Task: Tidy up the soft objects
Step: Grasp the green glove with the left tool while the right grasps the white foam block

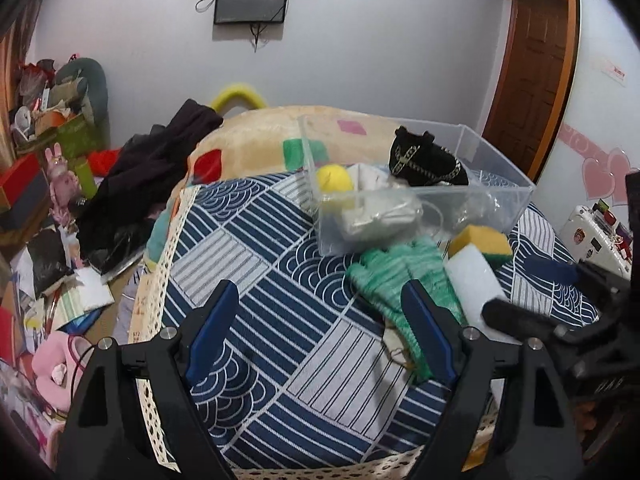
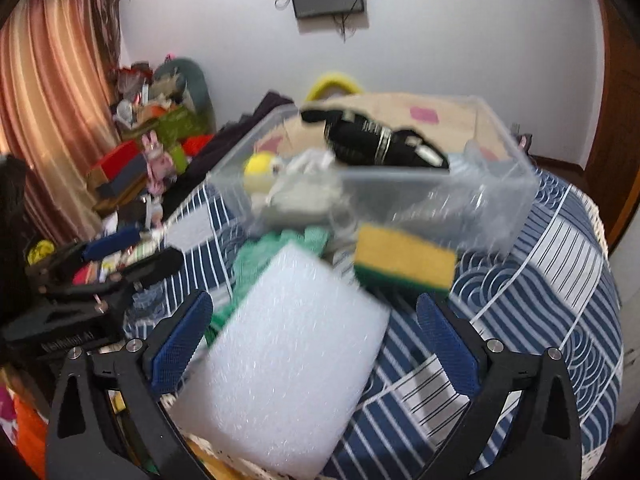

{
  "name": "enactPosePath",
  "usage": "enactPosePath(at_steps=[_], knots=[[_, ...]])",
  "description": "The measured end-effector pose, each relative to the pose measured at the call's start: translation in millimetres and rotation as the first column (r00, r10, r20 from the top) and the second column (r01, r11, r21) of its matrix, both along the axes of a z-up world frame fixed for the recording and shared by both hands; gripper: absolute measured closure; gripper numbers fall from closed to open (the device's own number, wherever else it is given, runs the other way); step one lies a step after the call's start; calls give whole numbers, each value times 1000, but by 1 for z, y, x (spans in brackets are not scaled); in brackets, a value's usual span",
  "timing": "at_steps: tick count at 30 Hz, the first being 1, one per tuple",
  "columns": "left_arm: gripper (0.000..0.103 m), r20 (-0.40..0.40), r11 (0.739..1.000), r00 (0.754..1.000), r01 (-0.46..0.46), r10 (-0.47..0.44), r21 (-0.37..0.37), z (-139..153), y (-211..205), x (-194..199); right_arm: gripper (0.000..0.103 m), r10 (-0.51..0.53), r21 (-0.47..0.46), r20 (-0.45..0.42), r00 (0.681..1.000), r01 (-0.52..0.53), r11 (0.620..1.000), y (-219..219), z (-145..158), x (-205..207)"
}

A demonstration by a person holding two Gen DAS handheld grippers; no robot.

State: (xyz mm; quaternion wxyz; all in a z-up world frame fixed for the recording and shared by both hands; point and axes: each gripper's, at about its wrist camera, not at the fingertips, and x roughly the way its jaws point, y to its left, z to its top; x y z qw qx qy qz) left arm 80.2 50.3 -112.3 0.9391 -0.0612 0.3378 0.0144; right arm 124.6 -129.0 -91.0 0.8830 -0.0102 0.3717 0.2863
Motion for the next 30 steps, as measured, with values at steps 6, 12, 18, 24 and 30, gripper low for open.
enactPosePath(at_steps=[6, 12, 18, 24, 30], knots=[[19, 17, 999, 1000, 12, -13, 36, 2, -8, -4, 1, 20, 16, -88, 996, -19, 1000, -1, -23, -6], [19, 7, 998, 999, 44, -45, 52, -1, -20, -3, 13, 50, 97, -135, 990, -37, 995, -14, -27, -6], [19, -31, 994, 994, 106, -105, 2, -5, -35, 8, 14, -27, 65, -27, 999, 29, 997, -31, -11, -16], [20, -86, 987, 983, 162, -162, -6, -20, -62, 30, 14, -149, 24, 68, 986, 148, 989, -60, 1, -13], [68, -155, 987, 975, 155, -159, -44, -39, -62, 39, 14, -183, 25, 75, 980, 182, 983, -71, -2, -9]])
